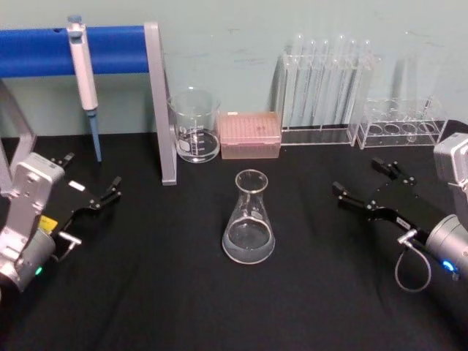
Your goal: Grasp the erlenmeyer flask with one hand, shake it three times, then place it back.
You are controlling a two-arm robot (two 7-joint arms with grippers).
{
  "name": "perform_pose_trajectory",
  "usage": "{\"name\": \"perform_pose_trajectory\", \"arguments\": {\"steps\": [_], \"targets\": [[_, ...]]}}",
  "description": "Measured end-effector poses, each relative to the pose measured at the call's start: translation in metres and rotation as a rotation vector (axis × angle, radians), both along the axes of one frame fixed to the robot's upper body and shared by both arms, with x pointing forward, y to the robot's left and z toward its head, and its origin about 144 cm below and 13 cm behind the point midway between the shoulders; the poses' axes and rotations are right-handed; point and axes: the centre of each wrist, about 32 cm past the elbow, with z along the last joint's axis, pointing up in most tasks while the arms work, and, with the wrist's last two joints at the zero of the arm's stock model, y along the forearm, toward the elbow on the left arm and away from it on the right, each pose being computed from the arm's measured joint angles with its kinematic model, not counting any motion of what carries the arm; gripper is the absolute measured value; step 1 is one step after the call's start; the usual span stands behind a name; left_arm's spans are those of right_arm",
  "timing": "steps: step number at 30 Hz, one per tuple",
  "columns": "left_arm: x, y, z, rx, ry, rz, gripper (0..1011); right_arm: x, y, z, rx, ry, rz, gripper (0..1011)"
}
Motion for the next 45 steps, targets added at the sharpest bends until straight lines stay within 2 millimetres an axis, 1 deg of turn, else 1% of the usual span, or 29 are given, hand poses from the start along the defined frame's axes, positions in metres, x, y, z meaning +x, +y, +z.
{"name": "perform_pose_trajectory", "arguments": {"steps": [9,21,34,45], "targets": [[0.0,0.0,0.0,0.0,0.0,0.0,1001,0.001,0.009,0.005,0.066,0.053,0.118,1000],[0.0,0.0,0.0,0.0,0.0,0.0,1001,0.002,0.024,0.007,0.109,0.083,0.219,1000],[0.0,0.0,0.0,0.0,0.0,0.0,1001,0.004,0.039,0.006,0.105,0.097,0.288,1000],[0.0,0.0,0.0,0.0,0.0,0.0,1001,0.015,0.055,0.004,0.073,0.09,0.328,1000]]}}
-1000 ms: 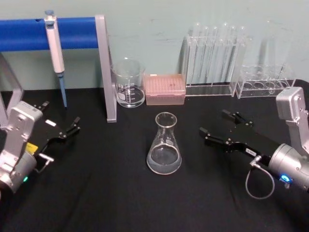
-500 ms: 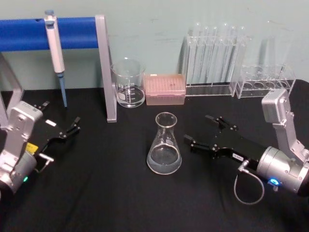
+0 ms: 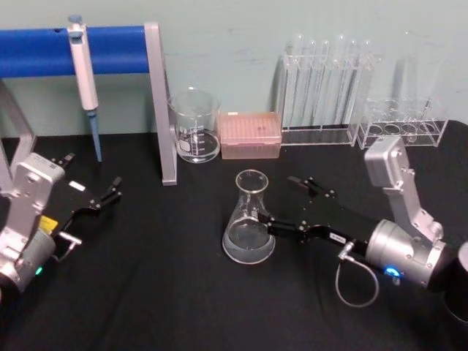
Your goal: Grasp the erlenmeyer flask with one hand, shake it three times, then place it back.
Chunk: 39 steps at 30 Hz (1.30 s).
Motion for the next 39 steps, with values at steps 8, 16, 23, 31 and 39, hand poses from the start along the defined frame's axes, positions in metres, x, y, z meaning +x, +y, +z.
{"name": "perform_pose_trajectory", "arguments": {"steps": [8,16,23,31,39], "targets": [[0.0,0.0,0.0,0.0,0.0,0.0,1001,0.009,0.012,-0.002,-0.023,-0.018,0.025,1000],[0.0,0.0,0.0,0.0,0.0,0.0,1001,0.018,0.02,-0.004,-0.035,-0.027,0.039,1000],[0.0,0.0,0.0,0.0,0.0,0.0,1001,0.025,0.028,-0.005,-0.037,-0.034,0.05,1000],[0.0,0.0,0.0,0.0,0.0,0.0,1001,0.033,0.034,-0.005,-0.038,-0.034,0.053,1000],[0.0,0.0,0.0,0.0,0.0,0.0,1001,0.039,0.037,-0.005,-0.038,-0.035,0.056,1000]]}}
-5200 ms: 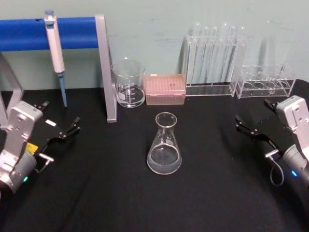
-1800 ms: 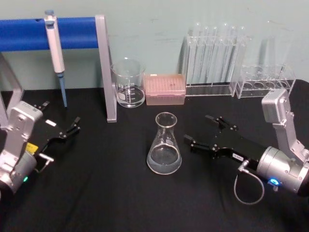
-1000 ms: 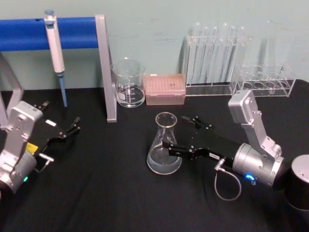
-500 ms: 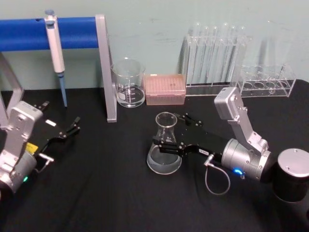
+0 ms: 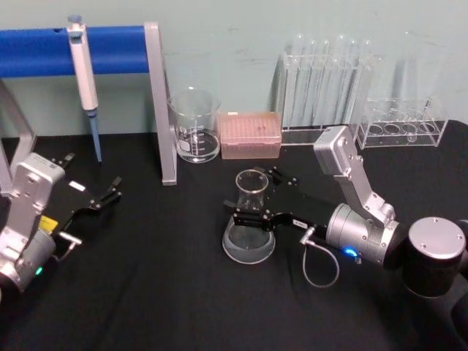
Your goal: Grasp the erlenmeyer flask with one hand, shake it three times, then place it back.
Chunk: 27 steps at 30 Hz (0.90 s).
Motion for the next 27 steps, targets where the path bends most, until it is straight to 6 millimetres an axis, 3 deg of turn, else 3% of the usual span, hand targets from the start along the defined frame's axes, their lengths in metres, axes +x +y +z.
{"name": "perform_pose_trajectory", "arguments": {"steps": [27], "targets": [[0.0,0.0,0.0,0.0,0.0,0.0,1001,0.0006,-0.002,0.0008,-0.009,-0.001,0.005,1000]]}}
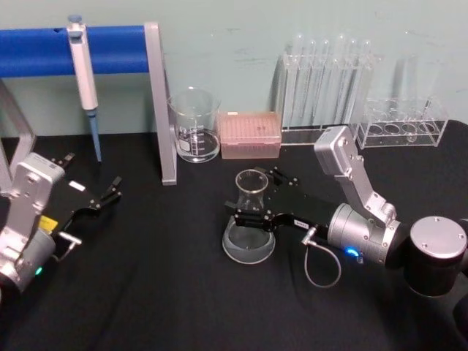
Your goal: Grasp the erlenmeyer flask with one hand, shake it three times, then place it back.
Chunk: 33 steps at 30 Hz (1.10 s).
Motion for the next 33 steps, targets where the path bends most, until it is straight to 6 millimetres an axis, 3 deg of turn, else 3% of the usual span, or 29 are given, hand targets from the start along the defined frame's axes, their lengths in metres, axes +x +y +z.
{"name": "perform_pose_trajectory", "arguments": {"steps": [7,11,21,25,33], "targets": [[0.0,0.0,0.0,0.0,0.0,0.0,1001,0.0002,0.0001,0.0,0.002,0.001,-0.001,953],[0.0,0.0,0.0,0.0,0.0,0.0,1001,0.0003,0.0,0.0001,0.002,0.002,-0.002,860],[0.0,0.0,0.0,0.0,0.0,0.0,1001,0.0004,0.0001,-0.0001,0.003,0.003,-0.002,509],[0.0,0.0,0.0,0.0,0.0,0.0,1001,0.0004,0.0001,-0.0001,0.003,0.003,-0.002,451],[0.0,0.0,0.0,0.0,0.0,0.0,1001,0.0004,0.0001,-0.0001,0.004,0.003,-0.002,451]]}}
